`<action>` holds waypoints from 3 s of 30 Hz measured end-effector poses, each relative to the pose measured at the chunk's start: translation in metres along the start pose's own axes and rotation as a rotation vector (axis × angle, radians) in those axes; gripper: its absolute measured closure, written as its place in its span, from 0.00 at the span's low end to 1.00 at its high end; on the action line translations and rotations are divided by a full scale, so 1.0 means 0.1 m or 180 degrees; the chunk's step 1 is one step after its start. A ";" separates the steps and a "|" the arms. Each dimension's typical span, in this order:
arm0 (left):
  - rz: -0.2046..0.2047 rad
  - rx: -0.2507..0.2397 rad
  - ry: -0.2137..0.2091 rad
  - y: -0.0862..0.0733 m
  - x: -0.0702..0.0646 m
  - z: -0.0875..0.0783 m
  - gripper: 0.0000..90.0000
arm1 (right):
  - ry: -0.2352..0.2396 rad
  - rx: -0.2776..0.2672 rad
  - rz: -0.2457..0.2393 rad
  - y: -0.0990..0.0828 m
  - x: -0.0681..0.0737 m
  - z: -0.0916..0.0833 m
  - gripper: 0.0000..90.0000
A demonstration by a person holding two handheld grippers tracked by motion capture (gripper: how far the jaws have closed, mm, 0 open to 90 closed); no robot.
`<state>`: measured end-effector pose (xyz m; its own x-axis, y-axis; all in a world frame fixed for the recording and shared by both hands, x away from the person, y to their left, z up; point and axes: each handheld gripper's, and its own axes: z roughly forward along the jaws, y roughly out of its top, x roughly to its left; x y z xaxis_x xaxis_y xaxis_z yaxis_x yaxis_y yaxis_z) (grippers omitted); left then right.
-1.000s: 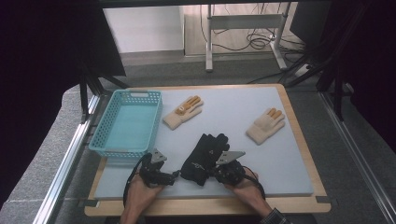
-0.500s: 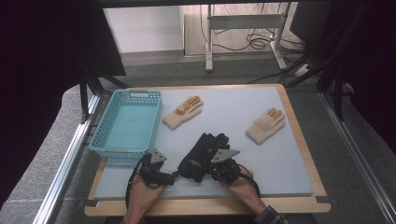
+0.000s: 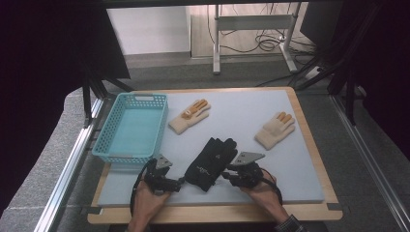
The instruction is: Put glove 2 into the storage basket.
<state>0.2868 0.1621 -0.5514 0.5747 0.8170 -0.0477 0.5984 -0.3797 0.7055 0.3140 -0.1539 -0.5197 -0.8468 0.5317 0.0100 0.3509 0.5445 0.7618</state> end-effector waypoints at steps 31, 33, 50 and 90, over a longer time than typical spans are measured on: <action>-0.0008 0.0007 -0.0013 0.00 0.00 0.00 0.06 | -0.0831 0.0152 0.0503 -0.53 -0.76 -0.46 0.24; -0.0007 0.0008 -0.0012 0.00 0.00 0.00 0.06 | -0.0848 0.0149 0.0506 -0.53 -0.75 -0.46 0.24; 0.0044 -0.0096 -0.0103 0.10 -0.10 -0.22 0.09 | -0.0867 0.0146 0.0521 -0.54 -0.75 -0.45 0.22; 0.0346 0.0742 -0.0250 0.94 -0.78 0.67 0.00 | -0.0865 0.0143 0.0522 -0.54 -0.76 -0.45 0.22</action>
<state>0.3359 0.0338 -0.5293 0.6787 0.7332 -0.0416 0.6379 -0.5605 0.5281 0.3409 -0.2529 -0.5321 -0.6420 0.7652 -0.0477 0.4963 0.4621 0.7349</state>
